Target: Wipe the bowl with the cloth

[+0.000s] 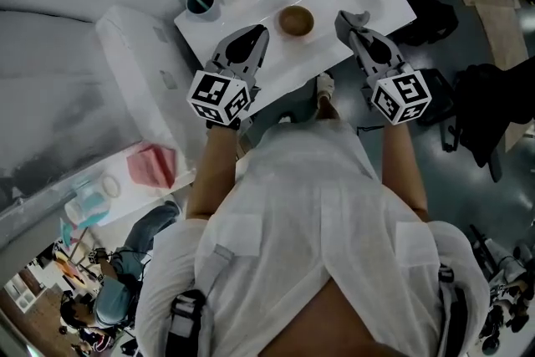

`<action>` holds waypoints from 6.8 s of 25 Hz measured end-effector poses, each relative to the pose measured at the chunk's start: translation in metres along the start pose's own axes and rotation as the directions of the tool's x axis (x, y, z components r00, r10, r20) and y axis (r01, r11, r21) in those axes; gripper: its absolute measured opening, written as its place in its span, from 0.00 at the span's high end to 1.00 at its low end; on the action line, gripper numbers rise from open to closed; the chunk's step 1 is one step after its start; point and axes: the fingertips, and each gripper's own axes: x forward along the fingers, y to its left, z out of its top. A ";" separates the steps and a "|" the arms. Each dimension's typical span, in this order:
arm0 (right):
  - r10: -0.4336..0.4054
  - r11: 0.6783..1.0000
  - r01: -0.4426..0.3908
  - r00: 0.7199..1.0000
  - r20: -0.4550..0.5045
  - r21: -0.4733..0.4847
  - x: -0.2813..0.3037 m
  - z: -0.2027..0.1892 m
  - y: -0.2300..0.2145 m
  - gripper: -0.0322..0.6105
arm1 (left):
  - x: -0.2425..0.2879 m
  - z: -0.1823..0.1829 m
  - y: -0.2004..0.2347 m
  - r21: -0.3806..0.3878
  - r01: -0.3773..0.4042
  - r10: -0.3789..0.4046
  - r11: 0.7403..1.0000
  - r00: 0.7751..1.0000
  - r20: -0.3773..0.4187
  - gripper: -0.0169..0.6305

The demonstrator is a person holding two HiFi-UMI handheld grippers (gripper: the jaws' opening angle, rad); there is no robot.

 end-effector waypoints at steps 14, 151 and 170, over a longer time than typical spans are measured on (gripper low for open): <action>0.119 0.991 -0.113 0.989 -0.088 0.072 0.080 -0.029 -0.082 0.89 | 0.122 -0.095 0.019 -0.001 0.057 -0.054 0.998 0.945 -0.322 0.92; 0.470 0.875 -0.415 0.852 -0.231 0.248 0.097 -0.064 -0.046 0.89 | 0.172 -0.090 -0.035 -0.412 0.360 -0.471 0.837 0.858 -0.206 0.95; 0.483 0.857 -0.436 0.866 -0.132 0.273 0.081 -0.046 -0.057 0.89 | 0.172 -0.086 -0.063 -0.449 0.388 -0.504 0.805 0.846 -0.174 0.95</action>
